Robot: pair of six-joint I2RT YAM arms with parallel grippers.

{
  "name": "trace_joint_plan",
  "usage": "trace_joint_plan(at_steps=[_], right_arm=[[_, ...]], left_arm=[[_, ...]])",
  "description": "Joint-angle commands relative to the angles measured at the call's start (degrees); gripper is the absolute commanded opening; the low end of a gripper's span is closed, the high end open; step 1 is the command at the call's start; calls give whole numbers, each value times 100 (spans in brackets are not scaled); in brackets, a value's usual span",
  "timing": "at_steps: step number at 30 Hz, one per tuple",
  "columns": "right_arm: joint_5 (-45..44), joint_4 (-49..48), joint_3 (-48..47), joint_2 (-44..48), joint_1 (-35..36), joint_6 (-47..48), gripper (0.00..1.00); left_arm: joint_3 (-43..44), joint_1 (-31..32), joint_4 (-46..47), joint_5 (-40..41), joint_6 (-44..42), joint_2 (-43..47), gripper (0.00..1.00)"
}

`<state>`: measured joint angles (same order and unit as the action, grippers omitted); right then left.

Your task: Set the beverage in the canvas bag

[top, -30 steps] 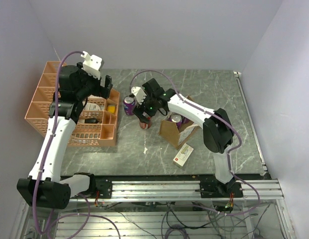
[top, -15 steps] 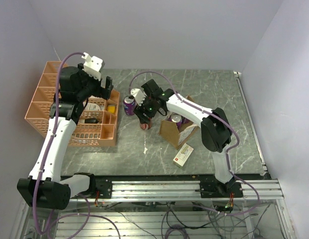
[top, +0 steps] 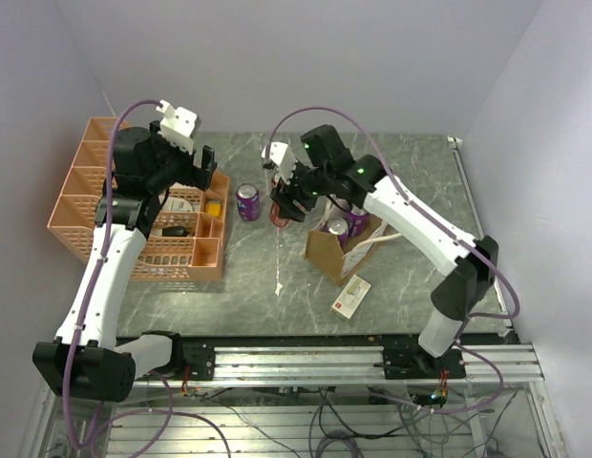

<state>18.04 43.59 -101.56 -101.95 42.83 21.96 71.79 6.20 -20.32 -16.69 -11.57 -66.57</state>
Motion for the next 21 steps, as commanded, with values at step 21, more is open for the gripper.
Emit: trace_joint_plan(at_steps=[21], right_arm=[[1450,606,-7,2449,-1223,501,23]], left_arm=[[296,1342,-1404,-1710,-2553,-510,81]])
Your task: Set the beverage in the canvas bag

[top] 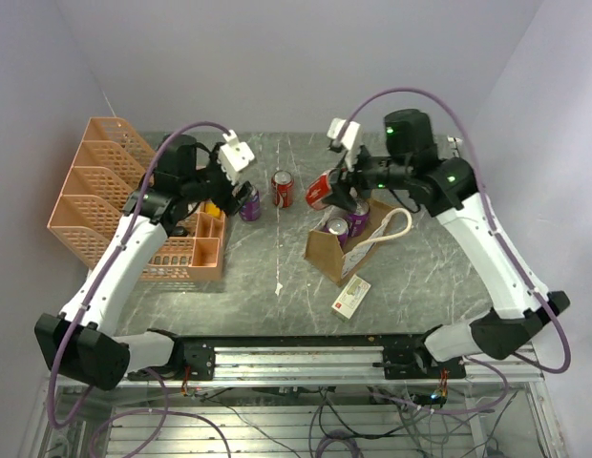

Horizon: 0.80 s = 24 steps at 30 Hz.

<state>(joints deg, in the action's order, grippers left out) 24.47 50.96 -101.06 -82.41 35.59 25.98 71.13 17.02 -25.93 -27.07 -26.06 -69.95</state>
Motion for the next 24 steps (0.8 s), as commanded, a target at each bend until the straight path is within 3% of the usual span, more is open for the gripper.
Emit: trace_joint_plan(at_steps=[1,8,15,24], right_arm=[[953,-140,-10,604,-672,88,22],[1473,-455,748,1334,-1914,-95,21],[1588,-645,1483,1892,-2861,-135,19],[1840,-910,1923,1851,-3459,-453,17]], left_arm=[[446,342,-1095,-874,-1370,-222,81],[906,1194,-2355,-1303,-2634,-611,78],[1371,2178,-2772,-1128,-3067,-1061,74],[2041,3194,-2893,-527,-3599,-1924,74]])
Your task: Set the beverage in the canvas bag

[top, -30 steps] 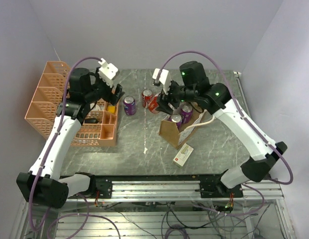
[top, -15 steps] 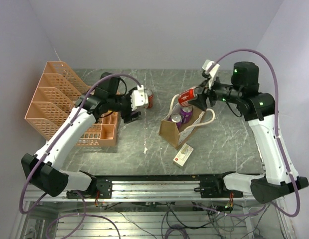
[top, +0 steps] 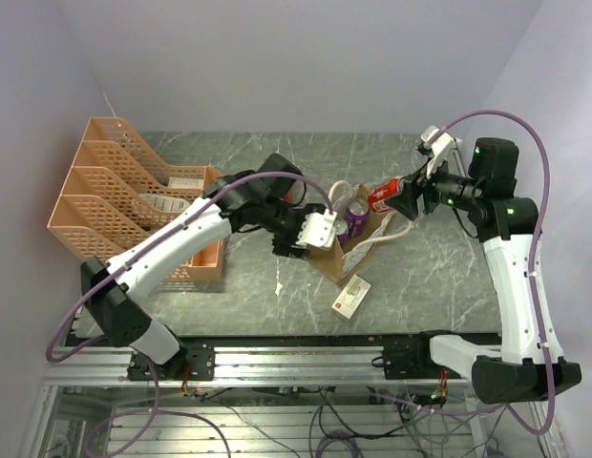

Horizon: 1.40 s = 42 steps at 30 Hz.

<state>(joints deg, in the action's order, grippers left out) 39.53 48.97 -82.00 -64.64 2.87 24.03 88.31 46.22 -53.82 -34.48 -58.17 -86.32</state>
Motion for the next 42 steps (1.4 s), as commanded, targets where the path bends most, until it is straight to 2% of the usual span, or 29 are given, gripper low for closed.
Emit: trace_joint_plan(at_steps=[1,8,22,26,31,39,42], right_arm=[[362,-754,41,45,-220,-296,17],[554,-961,166,-260,-277,-495,16],[539,-1240,509,-518,-279,-593,14],[479,-1181,513,-662,-261,-616,12],[163,-1000,368,-958,-127,-567,9],[-471,-736,340,-1218,524,-439,6],[-838,-573,326,-1262,748,-326,5]], left_arm=[[384,342,-80,250,-447,-398,74],[817,689,95,493,-813,-1135,77],[1472,727,386,899,-1316,-2308,82],[1533,747,367,917,-1353,-2545,71],[1281,820,356,835,-1267,-2471,49],[617,915,518,662,-1140,-2012,31],[531,937,517,654,-1100,-1974,27]])
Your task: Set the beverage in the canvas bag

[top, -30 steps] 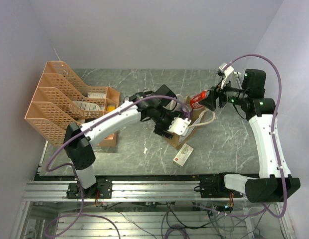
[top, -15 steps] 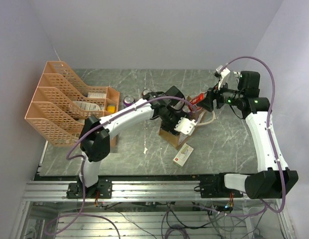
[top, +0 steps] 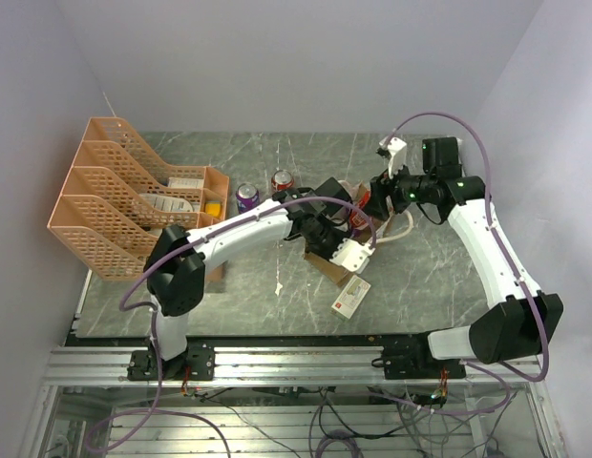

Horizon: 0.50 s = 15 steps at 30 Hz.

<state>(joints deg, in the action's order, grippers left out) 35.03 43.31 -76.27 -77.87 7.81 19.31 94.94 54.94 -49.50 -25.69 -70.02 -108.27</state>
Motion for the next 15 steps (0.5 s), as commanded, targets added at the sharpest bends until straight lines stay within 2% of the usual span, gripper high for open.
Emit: trace_joint_plan(at_steps=[1,15], right_arm=[[-485,64,-254,44,292,180,5],[-1616,794,-408,-161,361,360,3]], left_arm=[[-153,61,103,-226,105,225,27],[-466,80,423,-241,257,464,19]])
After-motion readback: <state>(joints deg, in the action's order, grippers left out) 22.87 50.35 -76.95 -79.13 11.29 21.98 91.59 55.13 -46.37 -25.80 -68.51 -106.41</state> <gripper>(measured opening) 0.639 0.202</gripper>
